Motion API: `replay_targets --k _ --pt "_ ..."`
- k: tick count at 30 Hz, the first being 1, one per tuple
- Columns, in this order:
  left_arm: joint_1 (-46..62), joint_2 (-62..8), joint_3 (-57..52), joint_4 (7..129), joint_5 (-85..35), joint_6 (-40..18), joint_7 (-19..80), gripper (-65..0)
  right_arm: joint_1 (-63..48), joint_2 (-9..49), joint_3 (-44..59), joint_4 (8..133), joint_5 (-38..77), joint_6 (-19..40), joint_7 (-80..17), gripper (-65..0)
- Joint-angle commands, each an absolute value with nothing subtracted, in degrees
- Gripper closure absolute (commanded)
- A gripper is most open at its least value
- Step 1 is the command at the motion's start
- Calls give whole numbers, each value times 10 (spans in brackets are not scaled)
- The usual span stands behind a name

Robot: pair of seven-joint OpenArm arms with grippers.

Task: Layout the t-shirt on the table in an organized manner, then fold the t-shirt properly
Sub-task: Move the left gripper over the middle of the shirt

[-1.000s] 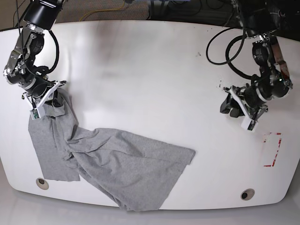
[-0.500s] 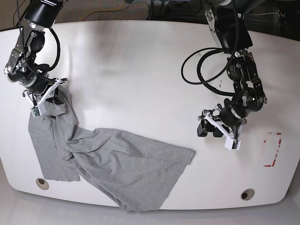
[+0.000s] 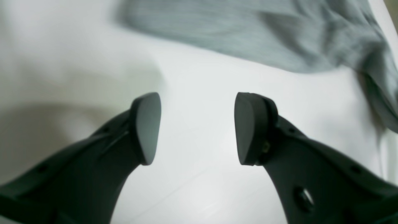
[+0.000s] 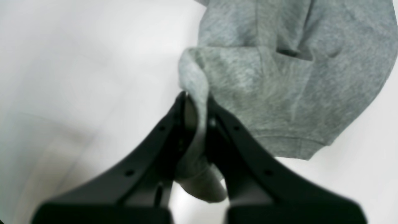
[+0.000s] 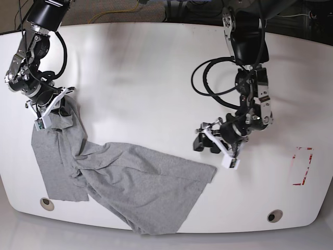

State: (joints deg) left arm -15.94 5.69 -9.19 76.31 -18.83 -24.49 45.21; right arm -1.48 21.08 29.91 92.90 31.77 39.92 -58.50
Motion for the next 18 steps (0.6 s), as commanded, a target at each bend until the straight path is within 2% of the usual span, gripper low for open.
replay_targets --k 1,4,11,18 --pt "-177 54 -97 774 -198 -216 421 -351 -6 222 302 939 328 400 -570 0" --pt "-184 54 -95 775 -200 -191 420 -351 -4 222 302 938 328 400 -570 -2" --pt "-194 54 -95 786 -200 -191 421 -351 -13 222 302 949 328 400 -572 -3" --pt "-195 53 -95 806 -200 -192 422 -351 -73 218 306 1000 329 400 -572 0"
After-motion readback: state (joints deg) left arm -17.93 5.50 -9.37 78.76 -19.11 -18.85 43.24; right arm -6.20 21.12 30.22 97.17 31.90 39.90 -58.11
